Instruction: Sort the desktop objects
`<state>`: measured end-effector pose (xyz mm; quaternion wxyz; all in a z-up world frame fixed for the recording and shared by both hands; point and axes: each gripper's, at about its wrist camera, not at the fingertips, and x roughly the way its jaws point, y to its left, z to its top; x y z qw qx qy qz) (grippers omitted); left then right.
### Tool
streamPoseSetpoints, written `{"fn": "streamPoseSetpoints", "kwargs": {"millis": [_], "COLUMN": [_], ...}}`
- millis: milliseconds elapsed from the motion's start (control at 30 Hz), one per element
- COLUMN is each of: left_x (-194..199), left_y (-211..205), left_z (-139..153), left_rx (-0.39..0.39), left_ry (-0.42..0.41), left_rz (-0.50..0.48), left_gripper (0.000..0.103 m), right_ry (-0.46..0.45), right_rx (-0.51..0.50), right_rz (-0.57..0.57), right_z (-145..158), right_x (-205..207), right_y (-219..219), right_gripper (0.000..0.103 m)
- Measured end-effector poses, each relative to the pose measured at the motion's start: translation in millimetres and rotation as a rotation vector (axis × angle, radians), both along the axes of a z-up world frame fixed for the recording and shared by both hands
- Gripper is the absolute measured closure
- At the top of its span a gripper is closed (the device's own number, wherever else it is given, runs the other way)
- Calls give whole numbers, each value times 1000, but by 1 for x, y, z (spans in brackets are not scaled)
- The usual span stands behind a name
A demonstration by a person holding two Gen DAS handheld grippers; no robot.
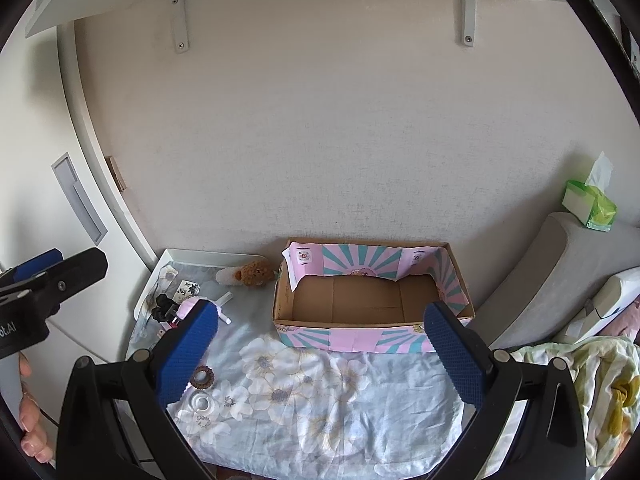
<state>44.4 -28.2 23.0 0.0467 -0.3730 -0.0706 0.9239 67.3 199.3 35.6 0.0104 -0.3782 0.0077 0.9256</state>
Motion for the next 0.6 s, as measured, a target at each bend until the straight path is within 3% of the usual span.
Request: {"fn": "streamPoseSetpoints", "kwargs": {"millis": [367,600], "left_x": [4,10], "left_y": [-6,-52], "left_z": [7,8], "left_rx": [-12,2], "left_ry": [2,3], "left_rz": [4,112], "left_gripper": [2,2], "right_ry": [6,3], "right_rx": [20,5], "right_rz": [12,62], "right_z": [2,-3], "right_x": [2,3], "right_y": [-3,-9], "right_gripper": [0,0]}}
